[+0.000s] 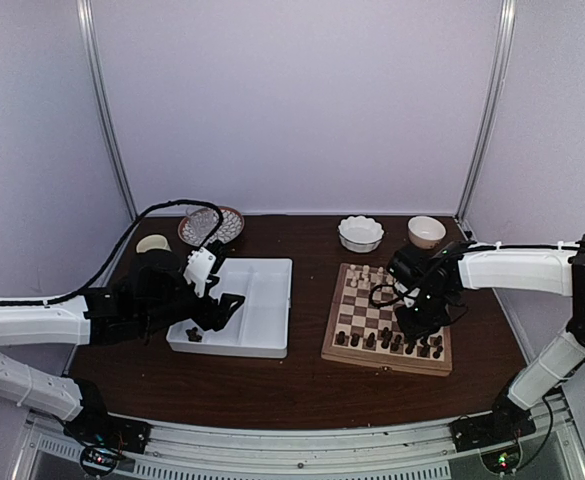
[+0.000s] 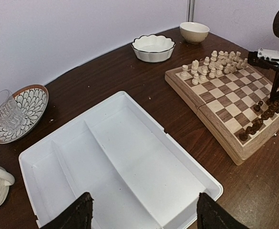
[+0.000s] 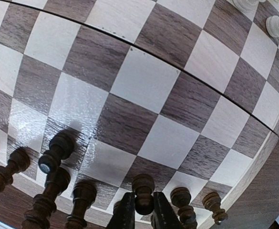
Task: Set up the chess pieces on the board
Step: Place the pawn at c7, then adjust the storage box at the center of the board.
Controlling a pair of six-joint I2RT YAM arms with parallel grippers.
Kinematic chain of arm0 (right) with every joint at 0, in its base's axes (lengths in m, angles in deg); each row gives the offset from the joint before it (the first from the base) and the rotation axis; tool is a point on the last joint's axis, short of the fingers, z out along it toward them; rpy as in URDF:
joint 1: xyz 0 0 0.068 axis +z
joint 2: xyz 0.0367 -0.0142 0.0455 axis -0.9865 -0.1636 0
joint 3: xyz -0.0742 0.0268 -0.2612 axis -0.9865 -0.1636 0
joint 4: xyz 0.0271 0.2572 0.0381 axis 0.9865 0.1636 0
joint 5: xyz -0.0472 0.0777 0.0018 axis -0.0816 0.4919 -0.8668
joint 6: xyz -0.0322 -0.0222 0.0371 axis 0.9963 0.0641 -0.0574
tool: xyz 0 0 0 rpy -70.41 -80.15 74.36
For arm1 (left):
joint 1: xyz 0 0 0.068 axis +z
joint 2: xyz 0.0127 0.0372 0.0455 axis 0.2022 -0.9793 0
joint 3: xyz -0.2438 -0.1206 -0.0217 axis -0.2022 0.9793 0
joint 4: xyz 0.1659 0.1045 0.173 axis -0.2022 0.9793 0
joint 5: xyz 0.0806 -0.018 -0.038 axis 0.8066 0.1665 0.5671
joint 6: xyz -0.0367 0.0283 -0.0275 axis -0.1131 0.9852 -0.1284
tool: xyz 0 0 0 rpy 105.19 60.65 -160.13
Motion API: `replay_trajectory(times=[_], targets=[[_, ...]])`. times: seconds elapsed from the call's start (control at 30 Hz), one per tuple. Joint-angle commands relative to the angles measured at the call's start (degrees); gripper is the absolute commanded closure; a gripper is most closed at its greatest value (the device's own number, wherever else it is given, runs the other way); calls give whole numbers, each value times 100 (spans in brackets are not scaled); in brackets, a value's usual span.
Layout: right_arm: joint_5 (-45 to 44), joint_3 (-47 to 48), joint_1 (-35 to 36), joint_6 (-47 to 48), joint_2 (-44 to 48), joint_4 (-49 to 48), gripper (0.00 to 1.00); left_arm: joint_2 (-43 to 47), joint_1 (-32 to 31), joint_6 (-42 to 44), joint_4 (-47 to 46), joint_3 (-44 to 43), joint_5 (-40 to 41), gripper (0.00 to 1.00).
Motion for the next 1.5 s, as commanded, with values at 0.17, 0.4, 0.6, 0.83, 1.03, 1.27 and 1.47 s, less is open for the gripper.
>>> replay_trajectory(times=[0.17,0.4,0.6,0.83,1.03,1.27,1.47], targets=[[-209,99,-54,38,21,-12,71,-32,26,-69,-113,-80,-37,25],[-462,635,-71,97,-2,332,70,15,28,-63,-50,-86,78,25],[-375,1176,-65,189,220,412,67,123,33,-279,771,-326,983,22],[192,1872,309,551,403,-412,58,102,278,-823,2242,-554,1541,29],[120,2800,813,861,-263,-850,58,16,525,-944,2640,-386,1287,44],[81,2752,1044,1002,-757,-1551,60,-1087,761,-1278,3391,-897,830,52],[60,2219,1045,929,-585,-2057,61,-1736,839,-1480,3782,-1239,563,51]])
